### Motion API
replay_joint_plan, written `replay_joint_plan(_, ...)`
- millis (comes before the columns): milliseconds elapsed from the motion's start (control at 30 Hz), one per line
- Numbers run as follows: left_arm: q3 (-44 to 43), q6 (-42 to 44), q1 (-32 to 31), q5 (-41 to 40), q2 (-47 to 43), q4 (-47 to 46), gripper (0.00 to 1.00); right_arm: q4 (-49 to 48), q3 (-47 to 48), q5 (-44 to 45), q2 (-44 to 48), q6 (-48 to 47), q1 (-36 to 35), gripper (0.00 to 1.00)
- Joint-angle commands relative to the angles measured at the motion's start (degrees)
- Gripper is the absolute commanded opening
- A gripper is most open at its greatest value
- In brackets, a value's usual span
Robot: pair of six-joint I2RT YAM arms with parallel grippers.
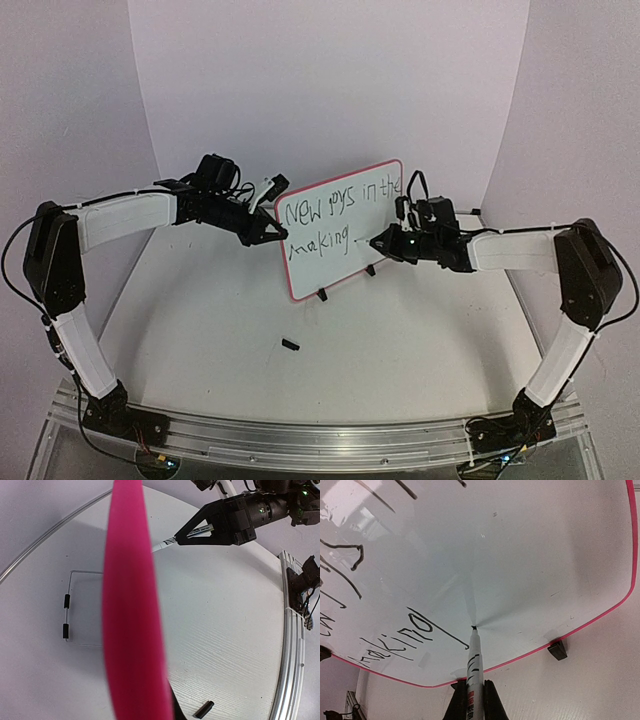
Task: Write a sentence on the whiteboard
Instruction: Write a sentence on the whiteboard, then pick up the pen cap from the center of the board.
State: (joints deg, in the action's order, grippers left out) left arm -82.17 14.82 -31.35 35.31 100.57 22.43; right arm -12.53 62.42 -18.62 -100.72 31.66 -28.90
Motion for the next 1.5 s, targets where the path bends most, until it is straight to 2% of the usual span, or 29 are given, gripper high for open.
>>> replay_joint_plan(0, 0.2, 0.3, -2.0, 2.9, 2.2, 8.1, 0.02, -0.9, -2.7, 3.0, 7.1, -0.5, 0.3, 0.00)
replay_joint_plan(133, 0.2, 0.0, -2.1, 2.8, 2.0, 8.1, 0.11, 1.5, -4.8, 5.4, 12.2, -1.7, 0.3, 0.00)
replay_joint_plan(267, 0.4, -0.3, -2.0, 2.6, 1.3, 7.9, 0.27, 3.0, -6.3, 7.4, 16.0, -2.7, 0.4, 0.00)
replay_joint_plan(467, 1.0, -0.4, -2.0, 1.8, 0.0, 7.6, 0.46, 3.2, -7.6, 9.1, 19.2, -3.0, 0.4, 0.00)
replay_joint_plan(700, 3.0, -0.2, -1.9, -3.3, -3.4, 6.7, 0.61, 4.0, -8.3, 9.9, 22.6, -4.1, 0.4, 0.00)
replay_joint_plan(1000, 4.4, -1.3, 0.1, -8.2, -7.2, 4.9, 0.74, 5.7, -9.4, 10.9, 27.7, -6.3, 0.3, 0.00)
replay_joint_plan(1467, 8.2, -5.0, 1.2, -12.3, -12.5, -0.9, 0.76, 6.2, -11.0, 11.0, 31.4, -8.9, 0.4, 0.00)
